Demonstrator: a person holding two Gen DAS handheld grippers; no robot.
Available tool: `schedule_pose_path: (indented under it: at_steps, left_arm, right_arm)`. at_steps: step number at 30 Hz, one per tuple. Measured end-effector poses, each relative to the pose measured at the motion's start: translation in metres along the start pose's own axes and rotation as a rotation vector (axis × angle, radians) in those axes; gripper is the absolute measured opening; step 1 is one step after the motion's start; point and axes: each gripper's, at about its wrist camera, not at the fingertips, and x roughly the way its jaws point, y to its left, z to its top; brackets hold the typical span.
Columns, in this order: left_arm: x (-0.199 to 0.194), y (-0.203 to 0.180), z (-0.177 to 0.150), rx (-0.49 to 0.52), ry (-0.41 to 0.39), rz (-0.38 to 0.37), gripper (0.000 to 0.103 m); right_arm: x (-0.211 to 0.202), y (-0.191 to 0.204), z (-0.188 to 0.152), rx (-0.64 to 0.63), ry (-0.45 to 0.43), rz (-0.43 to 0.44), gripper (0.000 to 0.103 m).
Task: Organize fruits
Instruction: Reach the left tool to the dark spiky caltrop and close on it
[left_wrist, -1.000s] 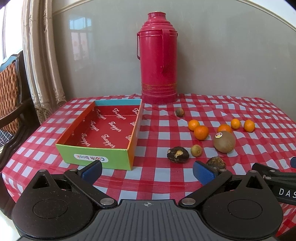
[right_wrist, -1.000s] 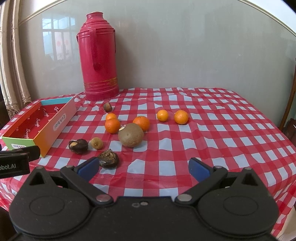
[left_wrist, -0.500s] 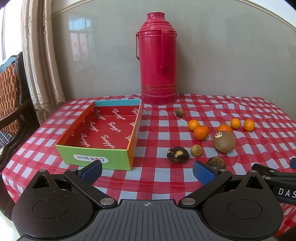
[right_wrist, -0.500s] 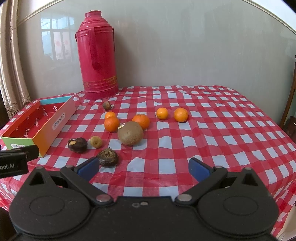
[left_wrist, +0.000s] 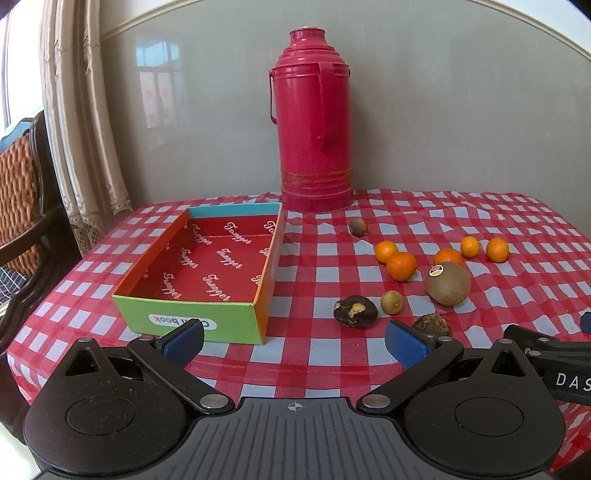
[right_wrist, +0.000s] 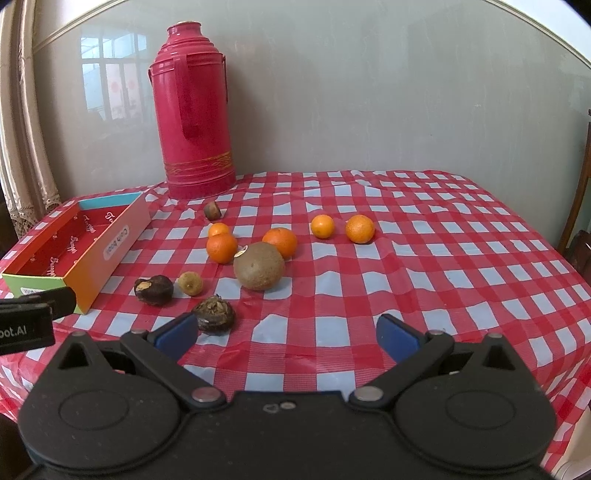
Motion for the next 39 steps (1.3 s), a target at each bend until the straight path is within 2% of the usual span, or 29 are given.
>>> schedule_pose_path:
  at_steps: [15,23,31,36,39]
  left_arm:
    - [0.002,-0.013,0.003,0.046,0.002,-0.009,0.103]
    - [-0.001,-0.028,0.004,0.124,-0.041,-0.024,0.103]
    - [0.002,-0.06,0.003,0.256,-0.095,-0.049,0.103]
    - [0.011,-0.083,0.001,0.308,-0.105,-0.081,0.103]
    - [0.02,-0.093,0.0,0.315,-0.085,-0.126,0.103]
  right_arm:
    - [0.006,-0.028,-0.002,0.079,-0.015,-0.051,0.097]
    - [0.01,-0.038,-0.003,0.093,-0.03,-0.086,0.097]
    - [0.016,-0.066,-0.009,0.175,-0.121,-0.152,0.097]
    - [0.021,-0.084,-0.017,0.221,-0.169,-0.205,0.098]
    - [0.02,-0.092,-0.022,0.248,-0.219,-0.225,0.098]
